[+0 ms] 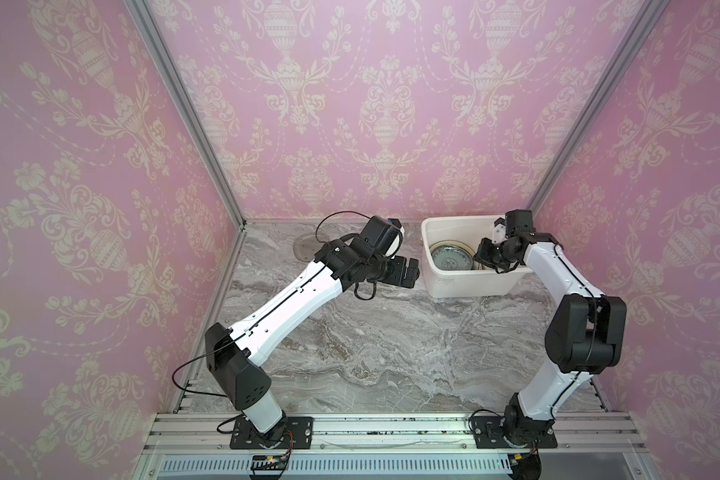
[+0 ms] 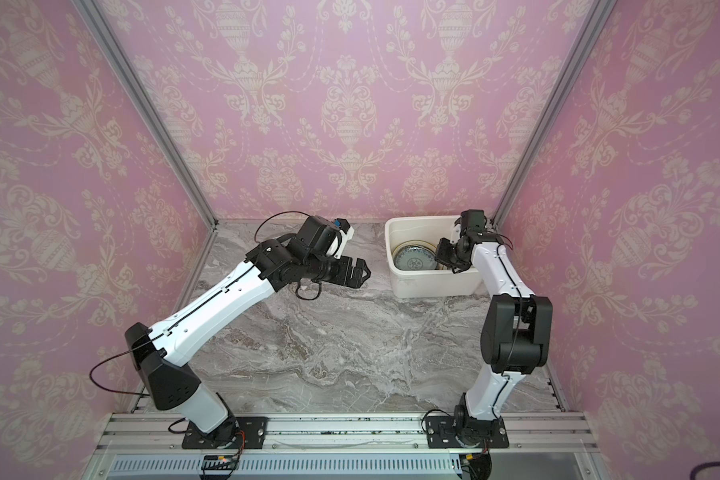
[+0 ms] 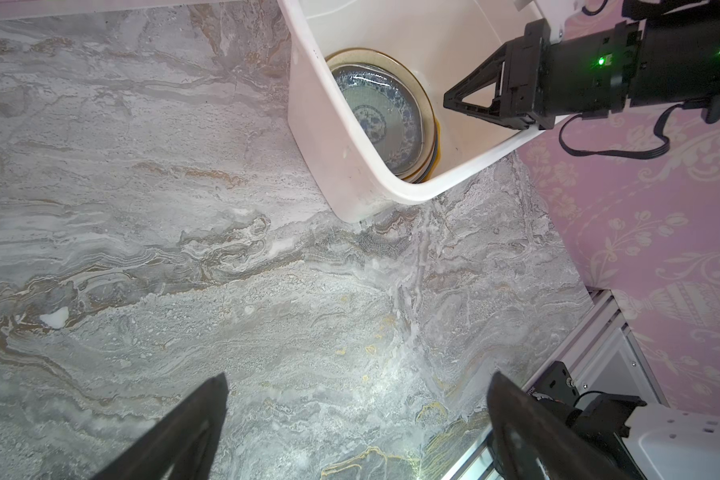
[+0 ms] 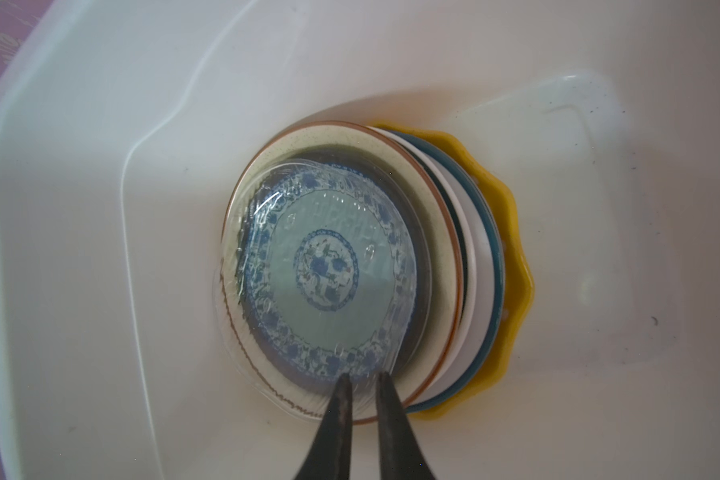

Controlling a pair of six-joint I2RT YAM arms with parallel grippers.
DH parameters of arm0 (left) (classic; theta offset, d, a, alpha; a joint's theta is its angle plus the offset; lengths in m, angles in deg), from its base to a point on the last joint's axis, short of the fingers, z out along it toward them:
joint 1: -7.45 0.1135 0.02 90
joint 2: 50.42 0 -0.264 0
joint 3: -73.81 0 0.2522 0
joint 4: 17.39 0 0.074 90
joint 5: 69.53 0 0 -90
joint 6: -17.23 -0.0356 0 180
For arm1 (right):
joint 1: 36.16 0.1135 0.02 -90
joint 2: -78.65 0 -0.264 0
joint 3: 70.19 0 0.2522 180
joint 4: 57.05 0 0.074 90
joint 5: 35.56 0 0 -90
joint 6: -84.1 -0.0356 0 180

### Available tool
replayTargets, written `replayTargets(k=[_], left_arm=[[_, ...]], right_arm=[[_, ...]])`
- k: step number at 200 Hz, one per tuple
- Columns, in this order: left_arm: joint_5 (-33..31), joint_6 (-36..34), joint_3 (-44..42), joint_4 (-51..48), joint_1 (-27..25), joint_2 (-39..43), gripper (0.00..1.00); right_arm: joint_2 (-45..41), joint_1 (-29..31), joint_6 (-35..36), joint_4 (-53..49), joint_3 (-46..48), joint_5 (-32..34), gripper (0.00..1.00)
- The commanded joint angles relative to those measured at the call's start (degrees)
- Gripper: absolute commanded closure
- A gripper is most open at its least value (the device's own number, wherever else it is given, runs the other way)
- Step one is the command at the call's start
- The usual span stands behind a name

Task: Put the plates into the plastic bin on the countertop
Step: 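Carry the clear glass plate into the bin and lower it against the floral plate, then open the right gripper and withdraw it while the left gripper reaches the other glass plate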

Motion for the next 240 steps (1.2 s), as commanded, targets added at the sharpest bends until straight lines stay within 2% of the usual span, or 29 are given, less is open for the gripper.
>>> replayTargets(k=[1, 58, 72, 93, 121, 151, 177, 195, 212, 240], left_arm=[[-0.08, 0.65, 0.74, -0.7, -0.18, -0.71, 0.01], [-2.79, 0.11, 0.28, -1.61, -0.17, 0.12, 0.01], [-4.61, 0.75, -0.03, -1.91, -0.03, 0.55, 0.01], [-7.44, 3.43, -1.14, -2.5, 1.08, 1.59, 0.01], [-7.27, 9.08, -5.57, -1.39, 5.74, 4.75, 0.01], [-3.52, 15.81, -14.66, 4.78, 14.93, 10.83, 0.01], [-0.66, 20.79, -21.75, 8.48, 24.14, 14.39, 0.01], [1.48, 21.11, -24.88, 10.72, 30.16, 15.02, 0.03], [3.3, 18.23, -26.14, 12.56, 34.85, 13.74, 0.03], [2.89, 11.1, -24.67, 12.81, 40.66, 7.77, 0.04]], right_arm=[[3.69, 0.22, 1.49, -1.11, 0.53, 0.27, 0.86], [2.38, 0.49, 1.52, -0.62, 0.35, -0.76, 0.83], [1.02, 0.57, 1.37, -0.22, 0.27, -1.91, 0.79], [-2.38, 0.66, -0.25, 1.62, 0.5, -5.38, 0.63], [-9.74, 0.69, -6.37, 8.41, 2.57, -11.6, 0.48], [-17.55, 2.29, -13.84, 18.97, 6.55, -16.1, 0.4], [-22.74, 8.81, -15.78, 24.08, 9.73, -14.99, 0.37], [-25.0, 15.75, -15.07, 25.26, 11.28, -12.37, 0.37], [-26.05, 22.29, -14.05, 25.98, 12.74, -10.04, 0.37], [-26.09, 31.52, -10.88, 25.24, 14.49, -7.85, 0.38]])
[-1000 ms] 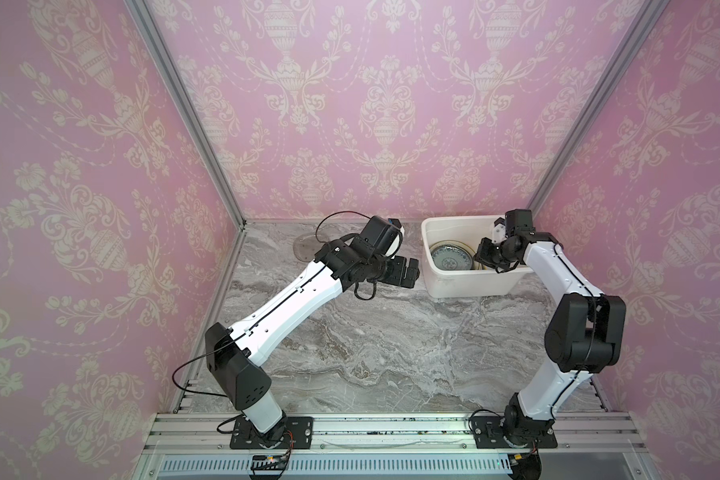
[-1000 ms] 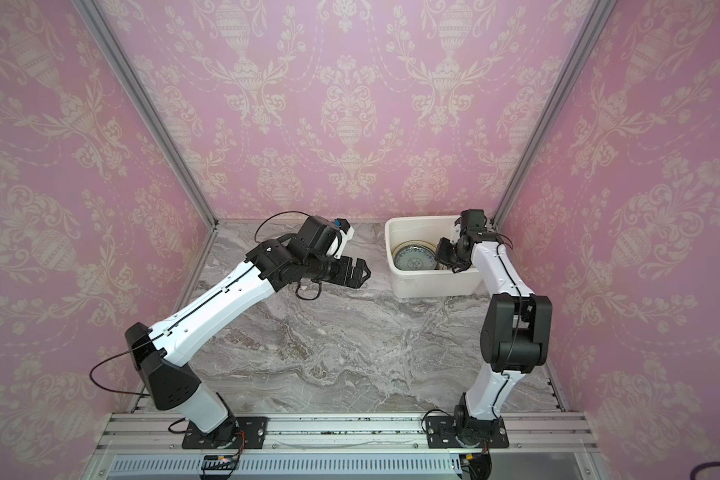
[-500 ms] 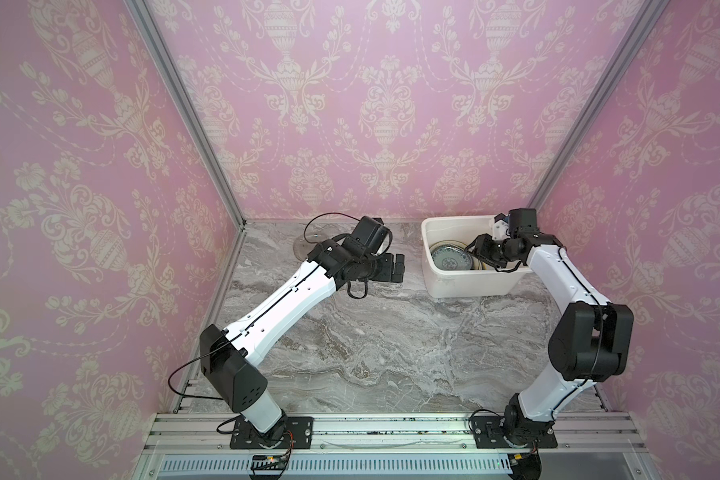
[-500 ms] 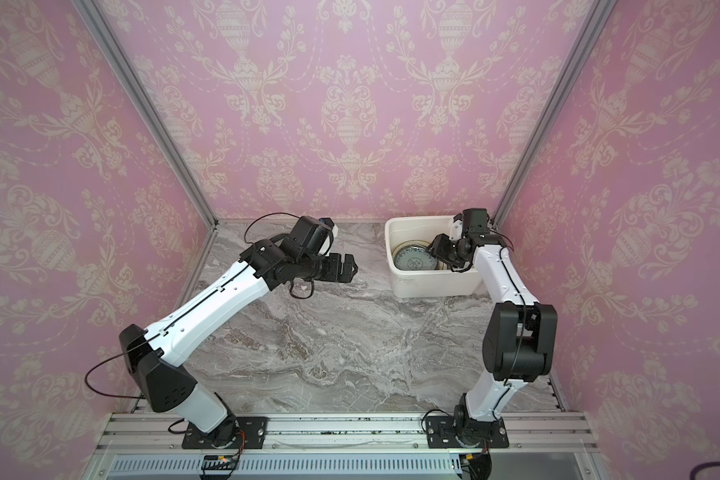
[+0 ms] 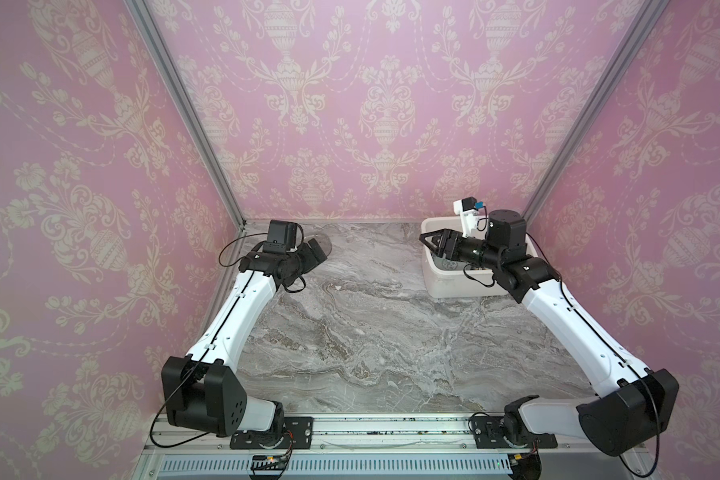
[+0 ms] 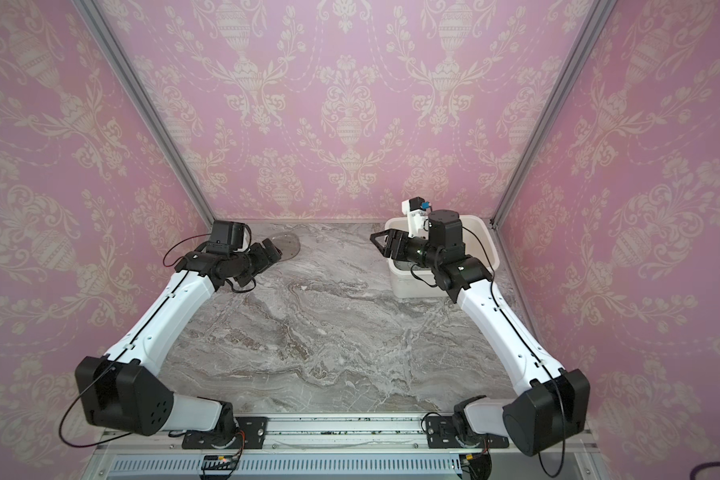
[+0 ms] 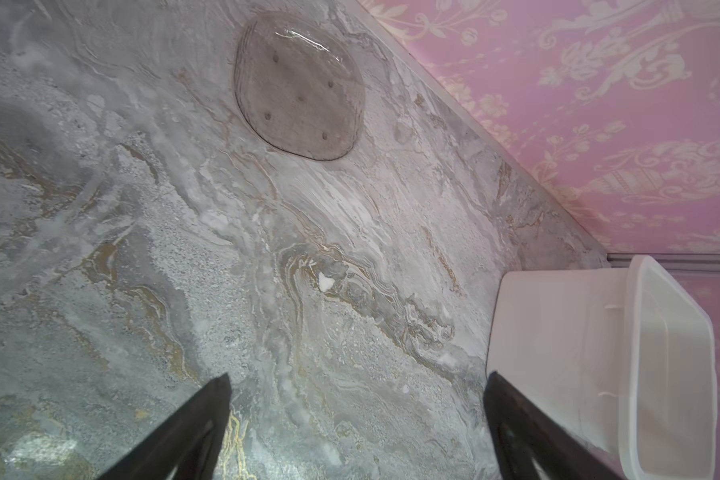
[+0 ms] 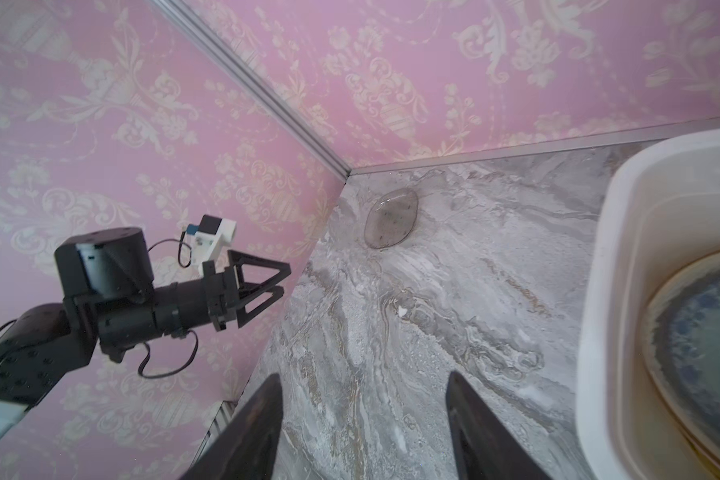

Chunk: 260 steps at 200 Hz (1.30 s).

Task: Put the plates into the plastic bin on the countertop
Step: 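Open the right gripper and withdraw it while the left gripper reaches the other glass plate, then pinch the remaining clear glass plate's rim with the left gripper and tilt it up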

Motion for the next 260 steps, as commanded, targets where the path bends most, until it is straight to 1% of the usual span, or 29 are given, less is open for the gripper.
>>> replayTargets(k=[1, 15, 30, 50, 67, 80, 110, 127, 160, 191, 206, 219, 260], left_arm=[[2.22, -5.44, 0.69, 1.98, 4.01, -4.82, 0.04], [2.19, -7.62, 2.33, 2.12, 6.53, -8.85, 0.05], [1.83, -9.84, 4.62, 2.26, 8.48, -13.37, 0.07], [1.91, -12.4, 8.65, 2.23, 9.73, -19.24, 0.08], [2.15, -14.29, 12.02, 2.12, 10.35, -24.14, 0.09], [2.52, -15.05, 13.86, 2.61, 10.8, -27.37, 0.1], [5.3, -17.06, 16.83, 6.1, 11.16, -33.58, 0.15], [4.12, -18.42, 20.15, 5.74, 11.23, -37.37, 0.16], [2.28, -19.08, 25.73, 5.48, 11.95, -43.76, 0.24], [1.1, -20.02, 31.58, 3.63, 11.97, -49.06, 0.35], [0.45, -20.72, 34.52, 2.51, 11.95, -51.54, 0.43], [-0.65, -21.46, 36.83, 1.29, 12.0, -53.24, 0.46], [-1.32, -21.61, 40.51, 0.53, 11.95, -56.72, 0.6]], right_arm=[[-0.21, 5.7, 2.8, 0.36, 1.95, 2.9, 0.38], [0.3, 9.67, 6.37, -2.78, 1.74, 4.13, 0.39], [0.96, 12.96, 10.14, -6.98, 1.29, 6.93, 0.39], [1.92, 16.4, 13.76, -9.89, 1.22, 9.83, 0.39], [2.96, 19.43, 18.89, -11.8, 0.88, 12.55, 0.39], [4.32, 21.21, 22.92, -13.01, 0.37, 14.44, 0.39], [8.78, 23.9, 30.04, -16.8, -3.55, 15.85, 0.4], [10.7, 25.12, 32.31, -17.34, -5.21, 15.68, 0.4], [12.52, 26.52, 32.39, -15.94, -6.68, 13.79, 0.4], [14.89, 26.71, 30.52, -15.95, -8.61, 12.06, 0.4], [16.01, 26.73, 29.72, -16.0, -9.65, 11.22, 0.4], [17.03, 26.78, 29.14, -16.33, -10.71, 10.74, 0.4], [19.16, 26.76, 28.11, -17.08, -12.49, 10.43, 0.41]])
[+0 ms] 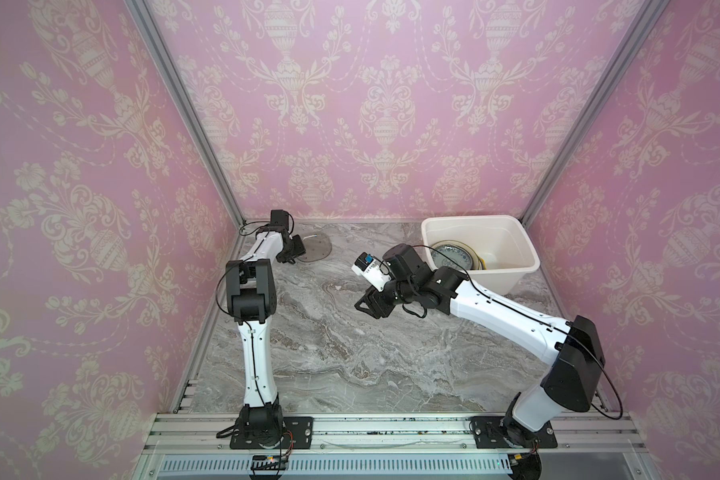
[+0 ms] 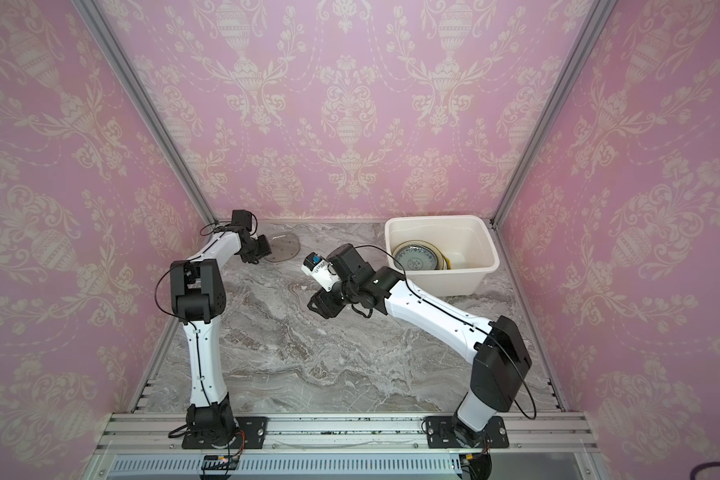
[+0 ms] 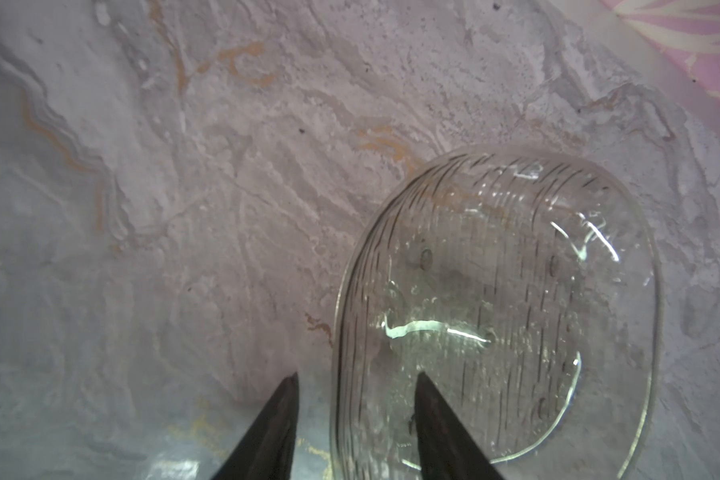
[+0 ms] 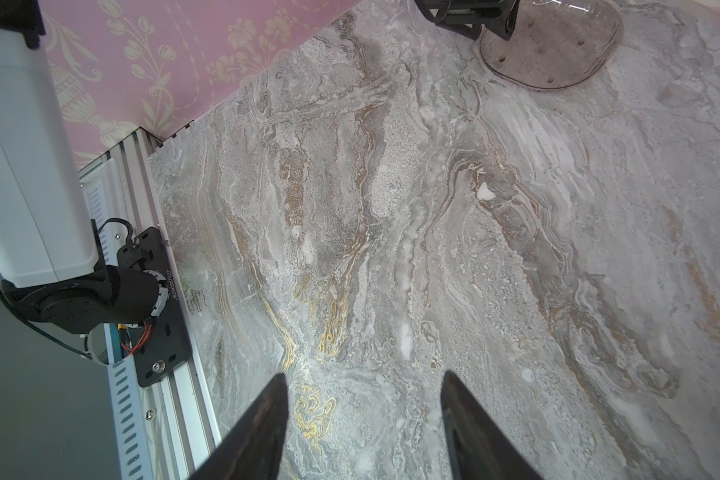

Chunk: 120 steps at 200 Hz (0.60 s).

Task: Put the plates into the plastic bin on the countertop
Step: 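Pinch the remaining clear glass plate's rim with the left gripper and tilt it up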

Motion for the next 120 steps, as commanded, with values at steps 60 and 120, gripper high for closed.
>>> replayTargets(k=[60, 120], left_arm=[[-3.12, -0.47, -0.01, -0.63, 0.19, -1.25, 0.78], [-4.65, 0.27, -6.77, 1.53, 0.06, 2.62, 0.94]], right_arm=[[3.44, 0.63, -2.23, -5.66, -7.3, -0.91, 0.43], [2.84, 2.42, -2.75, -7.6, -9.46, 1.08, 0.44]])
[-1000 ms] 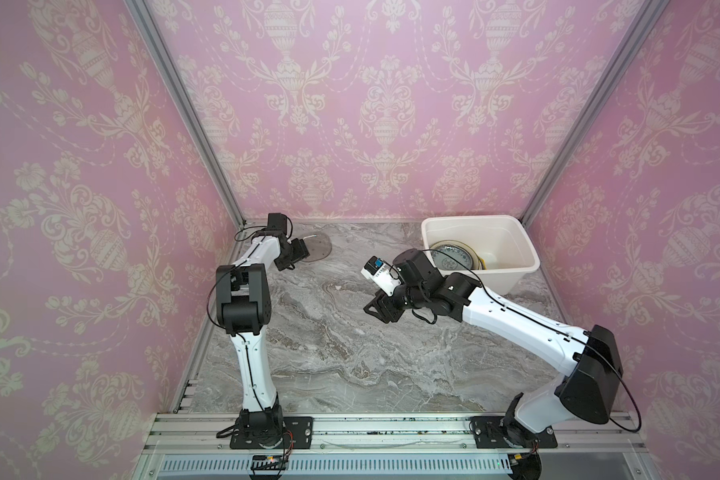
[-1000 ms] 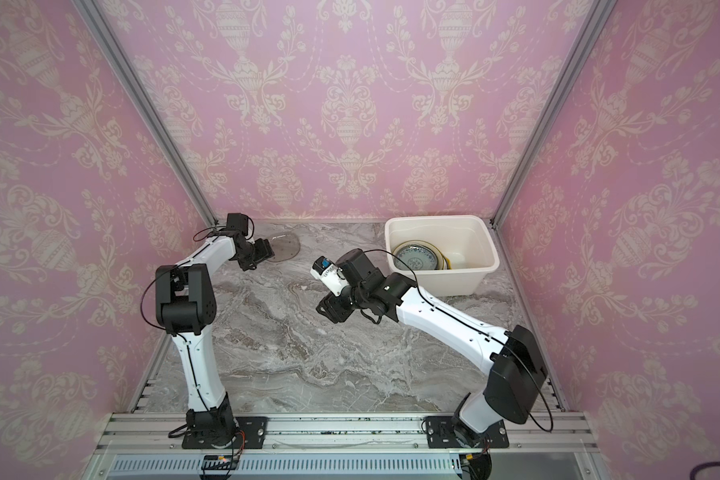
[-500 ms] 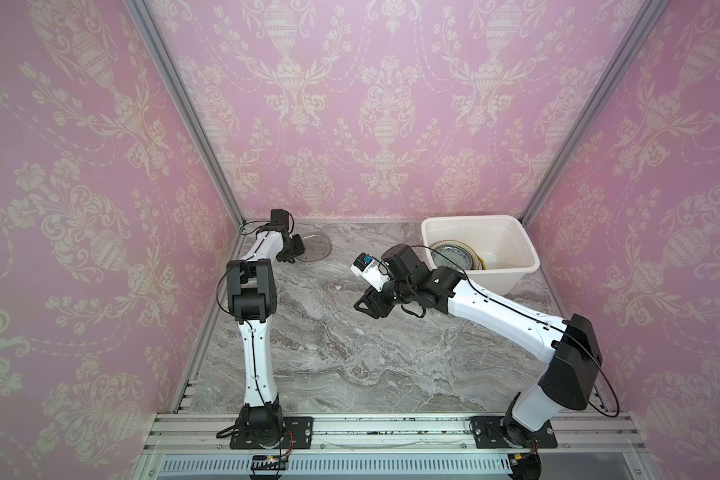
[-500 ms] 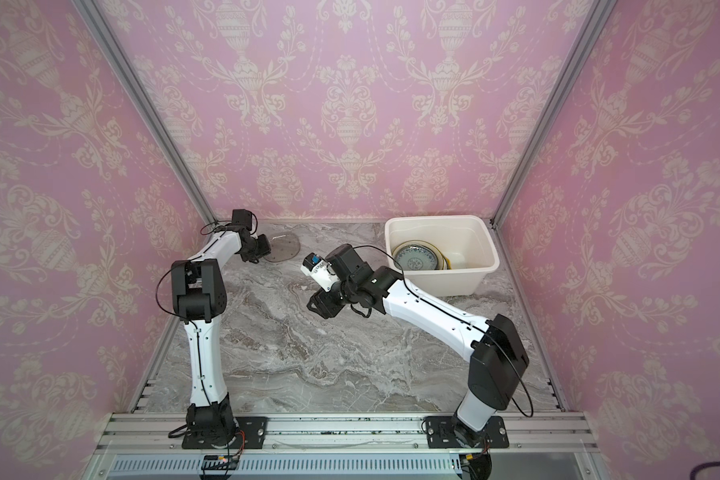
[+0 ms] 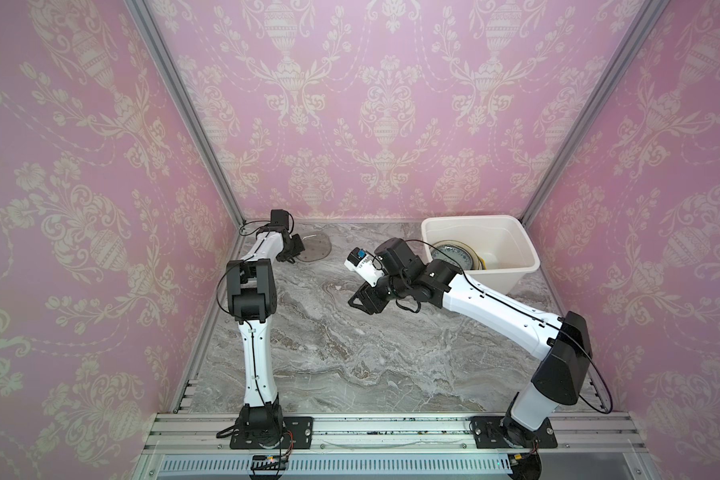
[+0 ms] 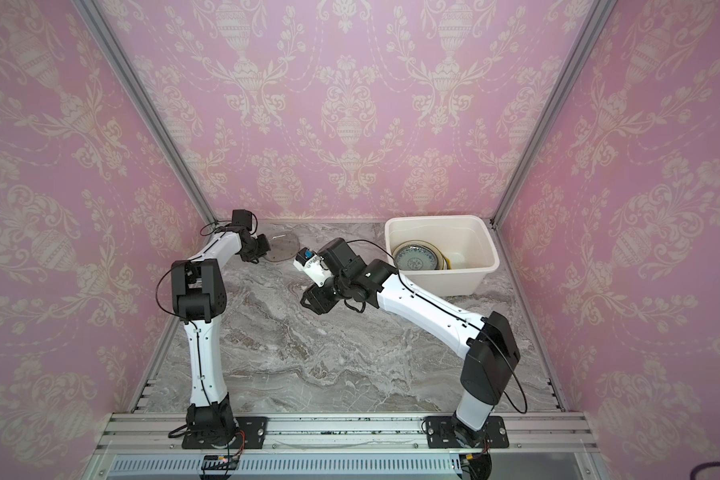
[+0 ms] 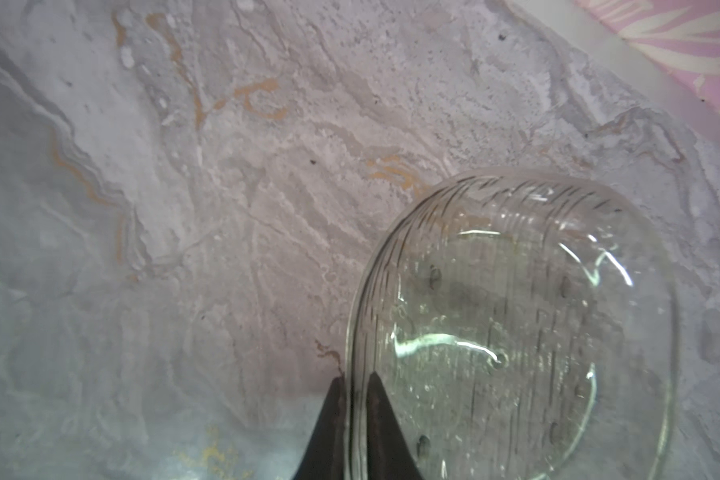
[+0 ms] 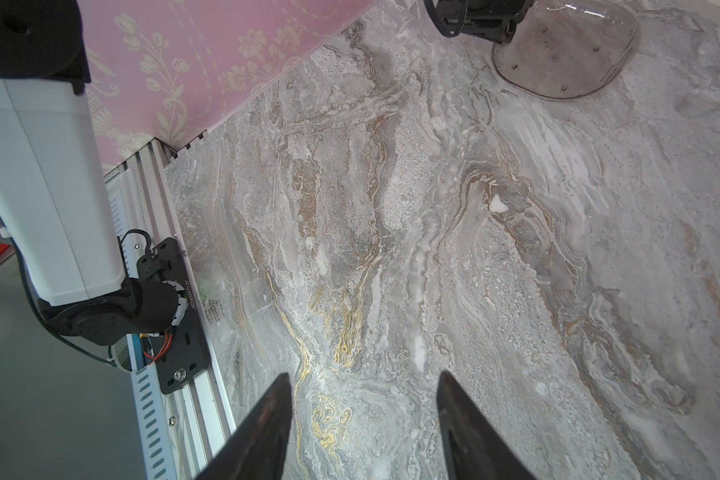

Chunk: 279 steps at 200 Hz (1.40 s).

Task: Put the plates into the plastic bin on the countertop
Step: 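Pinch the remaining clear glass plate's rim with the left gripper and tilt it up, then lift the glass plate upright while the right gripper grasps its opposite rim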

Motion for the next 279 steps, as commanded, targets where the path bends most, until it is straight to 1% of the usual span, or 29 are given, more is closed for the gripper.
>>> replayTargets(k=[1, 31, 53, 76, 98, 114, 141, 167, 200, 224, 238, 244, 255, 279], left_arm=[[-3.0, 0.23, -5.46, -1.03, 0.14, 2.22, 0.94], [-3.23, 3.82, -14.58, 3.64, 0.04, 9.9, 0.98], [-2.11, 7.84, -22.34, 6.99, 0.04, 17.07, 0.98], [-0.25, 11.88, -30.33, 8.04, -0.44, 25.93, 0.99], [3.35, 14.57, -37.92, 8.45, -1.41, 35.27, 0.98], [8.43, 15.98, -43.09, 8.34, -1.93, 42.3, 0.98], [13.57, 16.14, -48.79, 3.5, -3.86, 54.31, 0.99], [16.0, 16.23, -50.71, -2.38, -6.63, 64.24, 1.0], [16.46, 18.69, -50.93, -6.25, -12.46, 72.47, 1.0], [16.73, 21.8, -51.34, -6.22, -17.23, 75.97, 1.0], [16.3, 23.06, -51.49, -6.22, -20.48, 77.25, 1.0], [15.97, 23.45, -51.52, -6.22, -21.74, 77.76, 1.0], [15.38, 24.02, -51.61, -6.47, -24.39, 78.33, 1.0], [13.45, 25.69, -51.8, -6.29, -27.98, 79.66, 1.0]], right_arm=[[-0.33, 0.86, -1.22, -2.83, -1.89, 1.12, 0.44], [-0.55, 1.8, -1.13, -4.86, -3.46, 4.16, 0.44], [-1.39, 1.83, -4.21, -5.35, -4.04, 7.11, 0.45], [-3.43, 1.84, -8.11, -5.48, -3.96, 9.3, 0.45], [-6.19, 1.76, -12.42, -5.87, -3.57, 10.61, 0.45], [-8.9, 1.51, -15.57, -5.38, -2.38, 11.12, 0.44], [-13.99, -0.32, -20.75, -3.62, -0.06, 10.11, 0.43], [-17.58, -4.02, -26.04, -3.66, 0.85, 7.0, 0.43], [-20.07, -5.31, -26.38, -6.6, 0.46, 7.02, 0.43], [-21.17, -6.13, -28.84, -7.09, 1.49, 6.7, 0.43], [-22.11, -6.6, -30.69, -5.07, 3.67, 5.54, 0.43], [-22.42, -6.59, -33.08, -3.99, 4.82, 5.09, 0.43], [-22.8, -6.6, -34.81, -1.91, 6.78, 4.04, 0.44], [-22.46, -6.59, -37.82, -0.15, 9.55, 3.09, 0.47]])
